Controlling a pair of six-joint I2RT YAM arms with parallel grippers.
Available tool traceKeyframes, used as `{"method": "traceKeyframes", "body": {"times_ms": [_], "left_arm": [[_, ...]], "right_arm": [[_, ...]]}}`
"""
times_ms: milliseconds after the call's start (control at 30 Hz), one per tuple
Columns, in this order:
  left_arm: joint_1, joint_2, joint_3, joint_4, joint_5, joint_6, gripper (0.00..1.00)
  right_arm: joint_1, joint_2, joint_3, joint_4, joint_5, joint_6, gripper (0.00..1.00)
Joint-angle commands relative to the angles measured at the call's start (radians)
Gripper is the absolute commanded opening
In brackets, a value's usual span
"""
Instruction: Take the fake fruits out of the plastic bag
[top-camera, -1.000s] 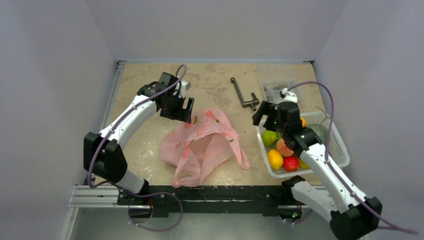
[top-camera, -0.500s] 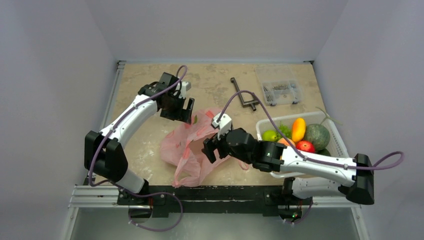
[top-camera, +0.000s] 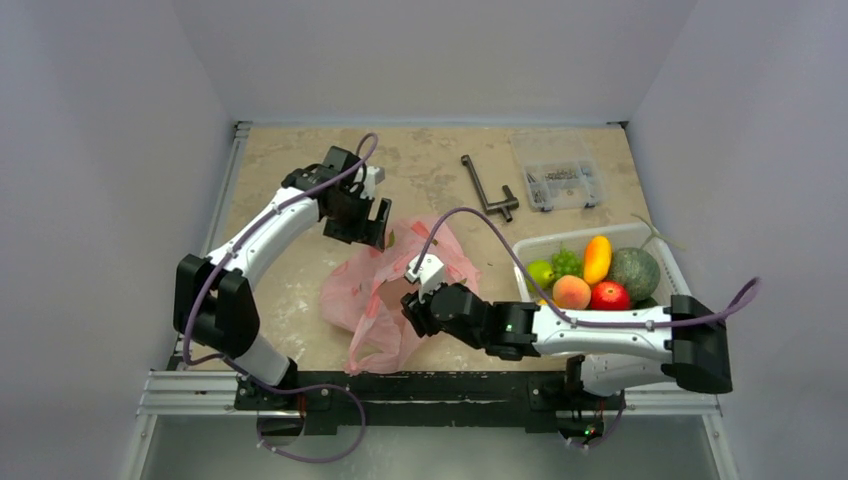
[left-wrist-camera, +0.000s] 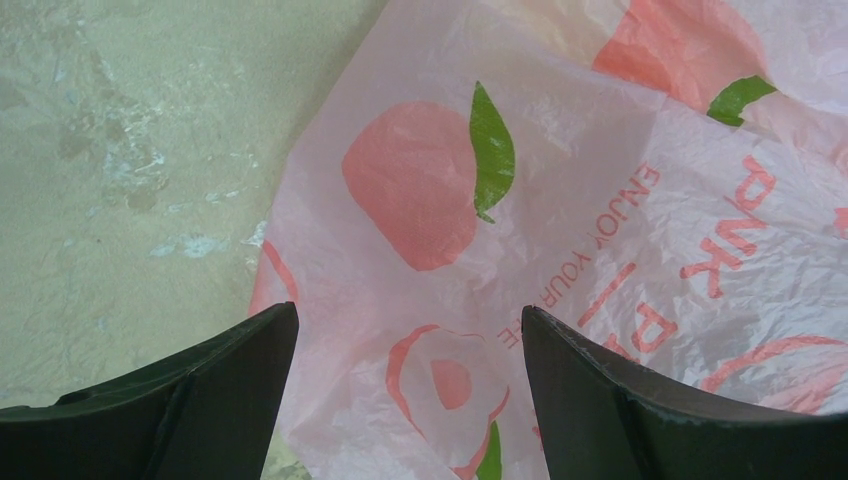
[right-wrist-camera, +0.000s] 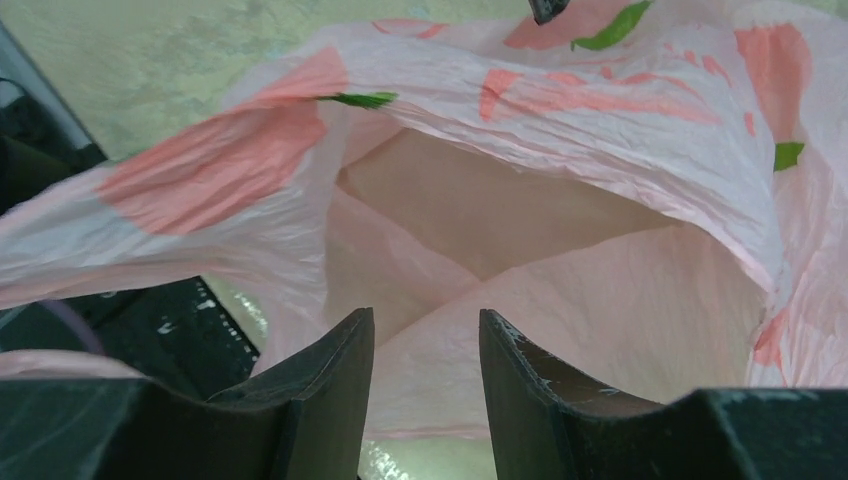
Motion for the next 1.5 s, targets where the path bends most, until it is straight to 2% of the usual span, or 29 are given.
{"method": "traceKeyframes", "body": {"times_ms": [0, 167, 367, 633, 767, 900, 1033, 1133, 1333, 1467], "left_arm": [[-0.003, 0.019, 0.033, 0.050, 0.101, -0.017, 0.83], [0.014, 0.118, 0.151, 0.084, 0.213, -0.115, 0.83], [0.018, 0.370, 0.371, 0.091, 0.307, -0.145, 0.80], [0.013, 0.571, 0.566, 0.003, 0.413, -0.086, 0.77], [0.004, 0.574, 0.511, 0.042, 0.504, -0.097, 0.77], [-0.014, 0.577, 0.473, 0.022, 0.524, -0.079, 0.76], [-0.020, 0.572, 0.436, 0.001, 0.522, -0.061, 0.76], [-0.024, 0.571, 0.418, -0.010, 0.519, -0.042, 0.76], [-0.049, 0.584, 0.405, -0.026, 0.498, -0.010, 0.76], [-0.055, 0.604, 0.432, -0.051, 0.486, -0.001, 0.76]], "right_arm": [[0.006, 0.097, -0.045, 0.183, 0.200, 0.038, 0.42], [0.006, 0.269, -0.019, 0.294, 0.398, 0.099, 0.43], [0.005, 0.434, 0.030, 0.380, 0.496, 0.149, 0.45], [-0.017, 0.518, 0.119, 0.272, 0.607, 0.239, 0.50], [-0.068, 0.529, 0.150, 0.229, 0.580, 0.240, 0.57], [-0.094, 0.558, 0.218, 0.151, 0.581, 0.220, 0.64], [-0.108, 0.617, 0.336, -0.031, 0.623, 0.284, 0.69], [-0.118, 0.662, 0.400, -0.142, 0.660, 0.325, 0.84], [-0.150, 0.685, 0.419, -0.228, 0.670, 0.346, 0.96], [-0.154, 0.685, 0.408, -0.252, 0.716, 0.327, 0.99]]}}
